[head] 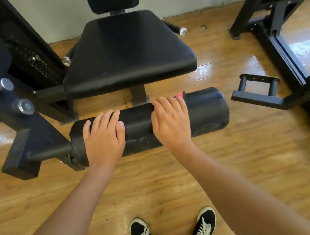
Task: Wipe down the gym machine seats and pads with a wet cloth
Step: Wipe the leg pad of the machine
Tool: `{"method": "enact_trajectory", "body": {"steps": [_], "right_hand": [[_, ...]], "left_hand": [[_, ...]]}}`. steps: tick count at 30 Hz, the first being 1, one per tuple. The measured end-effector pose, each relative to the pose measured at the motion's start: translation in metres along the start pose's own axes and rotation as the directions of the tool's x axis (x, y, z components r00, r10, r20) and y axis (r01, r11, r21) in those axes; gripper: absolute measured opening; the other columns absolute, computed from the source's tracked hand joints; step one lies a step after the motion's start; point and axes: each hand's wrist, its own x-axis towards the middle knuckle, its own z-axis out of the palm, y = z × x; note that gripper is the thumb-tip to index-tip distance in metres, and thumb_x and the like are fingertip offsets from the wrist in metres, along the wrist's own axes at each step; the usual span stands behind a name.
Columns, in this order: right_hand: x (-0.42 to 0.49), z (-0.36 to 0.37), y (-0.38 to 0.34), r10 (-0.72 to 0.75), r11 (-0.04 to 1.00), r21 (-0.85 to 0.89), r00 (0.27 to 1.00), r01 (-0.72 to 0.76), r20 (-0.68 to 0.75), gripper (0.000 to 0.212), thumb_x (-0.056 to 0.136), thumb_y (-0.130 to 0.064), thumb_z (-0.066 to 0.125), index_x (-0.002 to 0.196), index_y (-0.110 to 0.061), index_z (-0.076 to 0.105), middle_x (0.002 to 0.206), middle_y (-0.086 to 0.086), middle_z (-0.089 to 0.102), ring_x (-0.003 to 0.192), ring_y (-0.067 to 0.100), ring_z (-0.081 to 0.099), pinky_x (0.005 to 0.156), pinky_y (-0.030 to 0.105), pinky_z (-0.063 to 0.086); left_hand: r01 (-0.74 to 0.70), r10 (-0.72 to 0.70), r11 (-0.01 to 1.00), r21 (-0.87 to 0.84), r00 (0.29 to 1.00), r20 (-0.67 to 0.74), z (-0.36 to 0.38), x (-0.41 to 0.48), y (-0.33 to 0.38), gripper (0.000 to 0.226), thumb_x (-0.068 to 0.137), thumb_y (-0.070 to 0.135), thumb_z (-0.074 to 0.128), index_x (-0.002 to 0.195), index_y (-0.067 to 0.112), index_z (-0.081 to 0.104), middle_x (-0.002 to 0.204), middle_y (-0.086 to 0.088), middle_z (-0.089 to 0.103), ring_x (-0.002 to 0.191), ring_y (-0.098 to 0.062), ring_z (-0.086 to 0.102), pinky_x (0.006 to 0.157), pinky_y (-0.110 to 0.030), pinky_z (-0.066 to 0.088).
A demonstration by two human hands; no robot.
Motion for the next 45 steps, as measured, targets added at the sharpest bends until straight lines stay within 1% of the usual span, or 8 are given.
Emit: {"method": "enact_trajectory", "body": {"steps": [4, 9, 13, 17, 20, 26, 31, 45], "right_hand": [[0.0, -0.015, 0.044, -0.233, 0.972, -0.007, 0.971, 0.234, 0.052, 0.04, 0.11, -0.028, 0.038, 0.14, -0.012, 0.06, 0.139, 0.004, 0.062, 0.129, 0.024, 0.054, 0.119, 0.042, 0.031], [-0.023, -0.033, 0.126, 0.032, 0.994, -0.101, 0.994, -0.042, -0.1, 0.042, 0.11, -0.026, 0.037, 0.144, -0.011, 0.057, 0.146, 0.006, 0.059, 0.141, 0.029, 0.046, 0.126, 0.051, 0.02], [-0.029, -0.012, 0.077, 0.187, 0.977, -0.062, 0.956, -0.206, -0.225, 0.043, 0.109, -0.027, 0.038, 0.144, -0.011, 0.058, 0.148, 0.005, 0.057, 0.145, 0.03, 0.042, 0.127, 0.055, 0.013], [-0.049, 0.021, 0.027, -0.035, 0.999, -0.03, 0.972, 0.029, -0.233, 0.043, 0.107, -0.024, 0.043, 0.147, -0.011, 0.055, 0.151, 0.005, 0.054, 0.144, 0.031, 0.044, 0.126, 0.055, 0.02], [-0.052, 0.015, 0.061, -0.214, 0.975, -0.106, 0.952, 0.195, -0.22, 0.046, 0.109, -0.026, 0.039, 0.151, -0.011, 0.051, 0.154, 0.007, 0.052, 0.145, 0.031, 0.044, 0.125, 0.054, 0.024], [-0.056, 0.013, 0.102, 0.087, 0.994, -0.023, 0.913, -0.105, -0.399, 0.045, 0.109, -0.024, 0.038, 0.15, -0.012, 0.051, 0.152, 0.008, 0.053, 0.147, 0.031, 0.04, 0.124, 0.06, 0.019], [-0.048, 0.029, 0.087, 0.153, 0.987, 0.035, 0.842, -0.158, -0.517, 0.042, 0.108, -0.023, 0.04, 0.145, -0.014, 0.056, 0.149, 0.004, 0.057, 0.145, 0.029, 0.043, 0.127, 0.057, 0.016], [-0.053, 0.067, 0.001, -0.209, 0.971, -0.03, 0.789, 0.235, -0.577, 0.039, 0.107, -0.023, 0.047, 0.14, -0.009, 0.063, 0.141, 0.006, 0.063, 0.132, 0.029, 0.056, 0.124, 0.049, 0.027]], "left_hand": [[-0.063, 0.063, 0.998, 0.008, 0.998, 0.009, -0.001, 0.003, -0.01, 0.05, 0.108, 0.036, 0.025, 0.142, 0.02, 0.058, 0.144, -0.001, 0.059, 0.138, -0.02, 0.047, 0.115, -0.048, 0.031], [-0.067, 0.067, 0.998, 0.002, 0.997, -0.023, 0.002, 0.003, -0.008, 0.049, 0.108, 0.036, 0.027, 0.141, 0.019, 0.06, 0.143, -0.001, 0.06, 0.137, -0.02, 0.049, 0.115, -0.048, 0.032], [-0.084, 0.084, 0.996, -0.016, 0.996, -0.038, 0.001, 0.003, -0.009, 0.048, 0.108, 0.036, 0.028, 0.14, 0.019, 0.06, 0.142, -0.001, 0.061, 0.136, -0.019, 0.05, 0.115, -0.049, 0.033], [-0.147, 0.146, 0.989, -0.031, 0.989, -0.03, -0.004, 0.007, -0.02, 0.048, 0.109, 0.037, 0.028, 0.14, 0.02, 0.061, 0.14, 0.001, 0.062, 0.134, -0.018, 0.052, 0.113, -0.046, 0.036], [-0.222, 0.222, 0.973, -0.059, 0.975, -0.012, -0.011, 0.015, -0.041, 0.048, 0.109, 0.035, 0.028, 0.138, 0.019, 0.062, 0.136, -0.001, 0.065, 0.13, -0.018, 0.056, 0.108, -0.045, 0.042], [-0.164, 0.163, 0.986, -0.007, 0.985, -0.055, -0.007, -0.004, -0.053, 0.048, 0.11, 0.037, 0.028, 0.145, 0.02, 0.055, 0.149, -0.002, 0.055, 0.142, -0.019, 0.045, 0.117, -0.047, 0.031], [-0.084, 0.085, 0.996, 0.016, 0.977, -0.195, 0.013, -0.06, -0.066, 0.049, 0.11, 0.034, 0.029, 0.154, 0.019, 0.042, 0.163, -0.006, 0.034, 0.154, -0.023, 0.023, 0.124, -0.056, 0.015], [-0.217, 0.157, 0.976, 0.003, 0.696, -0.7, 0.064, -0.041, -0.079, 0.04, 0.106, 0.027, 0.041, 0.131, 0.011, 0.068, 0.138, -0.008, 0.063, 0.134, -0.031, 0.052, 0.117, -0.065, 0.025]]}}
